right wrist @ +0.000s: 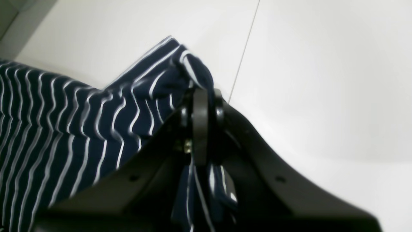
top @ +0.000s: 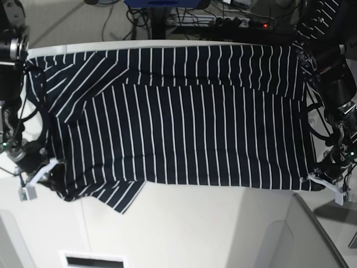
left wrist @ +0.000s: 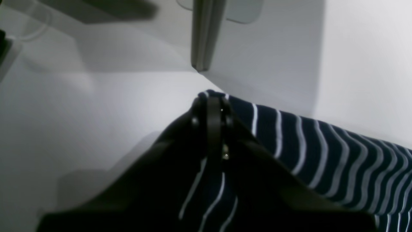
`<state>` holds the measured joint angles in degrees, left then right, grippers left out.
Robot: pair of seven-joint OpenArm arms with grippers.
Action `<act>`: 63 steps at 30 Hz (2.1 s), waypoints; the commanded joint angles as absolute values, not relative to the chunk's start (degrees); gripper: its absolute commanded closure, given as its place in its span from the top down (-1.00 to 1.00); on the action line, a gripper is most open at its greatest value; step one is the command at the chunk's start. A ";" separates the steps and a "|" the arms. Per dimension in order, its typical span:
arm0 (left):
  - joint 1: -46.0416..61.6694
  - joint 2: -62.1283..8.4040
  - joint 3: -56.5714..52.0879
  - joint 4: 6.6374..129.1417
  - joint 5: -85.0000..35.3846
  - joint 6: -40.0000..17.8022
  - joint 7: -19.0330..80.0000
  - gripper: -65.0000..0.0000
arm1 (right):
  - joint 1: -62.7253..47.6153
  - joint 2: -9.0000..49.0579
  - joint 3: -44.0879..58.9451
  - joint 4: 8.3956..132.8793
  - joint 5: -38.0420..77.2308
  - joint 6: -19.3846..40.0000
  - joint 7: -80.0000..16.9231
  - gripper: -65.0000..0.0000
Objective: Layout the t-shirt on the table in an organized manner, then fold the t-shirt properly
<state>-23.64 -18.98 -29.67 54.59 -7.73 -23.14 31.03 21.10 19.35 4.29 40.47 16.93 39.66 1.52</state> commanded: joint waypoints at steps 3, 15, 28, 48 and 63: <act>-25.19 -20.00 -29.76 55.78 -8.57 -23.34 29.67 -1.00 | 23.60 20.53 4.26 38.90 18.07 40.00 5.32 -0.98; -19.74 -17.71 -28.97 63.08 -8.57 -23.34 31.08 -1.00 | 24.92 20.53 3.74 32.22 17.98 40.00 5.41 -0.98; -8.04 -17.89 -26.77 77.93 -13.85 -23.43 38.64 -1.00 | 22.29 22.11 3.91 40.40 12.09 40.00 -3.65 -1.00; 1.71 -25.27 -30.11 78.37 -19.82 -23.43 38.64 -1.00 | 17.63 22.55 10.07 49.27 12.00 40.00 -16.75 -1.00; 5.49 -26.07 -29.76 77.32 -19.74 -23.43 38.55 -1.00 | 14.55 24.13 10.42 49.80 12.00 40.00 -22.81 -1.00</act>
<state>6.09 -24.75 -29.41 76.51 -19.77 -24.01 39.81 13.28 22.44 9.91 48.77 11.62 40.40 -23.55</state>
